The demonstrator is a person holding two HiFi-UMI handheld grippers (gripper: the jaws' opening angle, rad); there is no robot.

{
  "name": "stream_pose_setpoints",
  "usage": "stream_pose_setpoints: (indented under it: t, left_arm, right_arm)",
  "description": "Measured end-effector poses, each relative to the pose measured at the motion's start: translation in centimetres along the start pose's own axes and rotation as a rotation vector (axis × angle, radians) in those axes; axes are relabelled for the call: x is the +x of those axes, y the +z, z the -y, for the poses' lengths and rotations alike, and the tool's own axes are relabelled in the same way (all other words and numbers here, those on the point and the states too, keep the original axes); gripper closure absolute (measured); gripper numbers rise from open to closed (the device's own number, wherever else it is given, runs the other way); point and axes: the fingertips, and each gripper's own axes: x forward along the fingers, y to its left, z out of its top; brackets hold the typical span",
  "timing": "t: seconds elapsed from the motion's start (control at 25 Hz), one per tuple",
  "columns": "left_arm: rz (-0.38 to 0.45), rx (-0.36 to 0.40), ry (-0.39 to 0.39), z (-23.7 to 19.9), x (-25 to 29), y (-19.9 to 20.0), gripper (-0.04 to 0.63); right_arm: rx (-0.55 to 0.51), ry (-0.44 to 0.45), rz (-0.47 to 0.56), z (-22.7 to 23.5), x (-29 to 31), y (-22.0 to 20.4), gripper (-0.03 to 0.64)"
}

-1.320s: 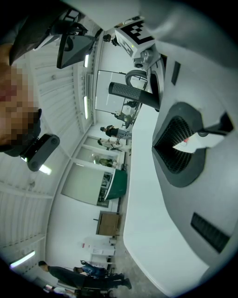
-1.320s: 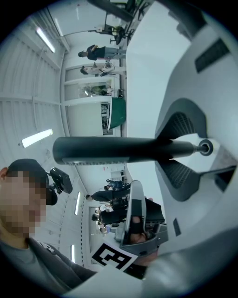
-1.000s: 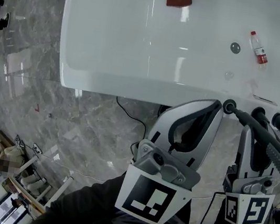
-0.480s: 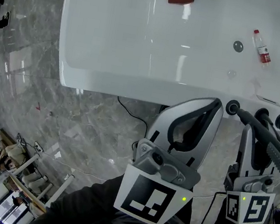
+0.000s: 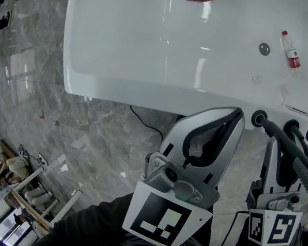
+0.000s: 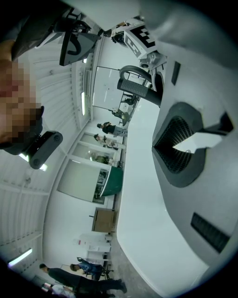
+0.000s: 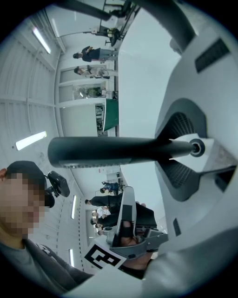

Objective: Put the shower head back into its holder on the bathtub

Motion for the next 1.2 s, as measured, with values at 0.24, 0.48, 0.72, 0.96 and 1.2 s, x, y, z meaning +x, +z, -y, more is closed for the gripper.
stream_pose_setpoints:
  t: [0.24,0.48,0.72,0.96,1.2]
  left_arm:
    - [-0.009,0.000,0.007,-0.3,0.0,-0.6,0.592]
    - [-0.016,-0.004,0.008,-0.5,-0.1,-0.9,0.592]
    - [-0.022,-0.004,0.008,-0.7,-0.2,-1.2,0.592]
    - [-0.032,-0.008,0.028,-1.6,-0.2,-1.9,0.592]
    - [-0.031,-0.009,0.031,-1.7,-0.5,-2.0,0.592]
  right_arm:
    - [0.005,-0.001,-0.011,0.1,0.3,-0.9,0.477]
    - [0.009,-0.006,-0.022,0.1,0.5,-1.5,0.477]
    - [0.010,-0.010,-0.029,0.1,0.7,-2.0,0.477]
    - [0.017,-0.015,-0.045,0.3,1.3,-3.3,0.477]
    - [0.009,-0.019,-0.042,0.1,1.6,-3.6,0.477]
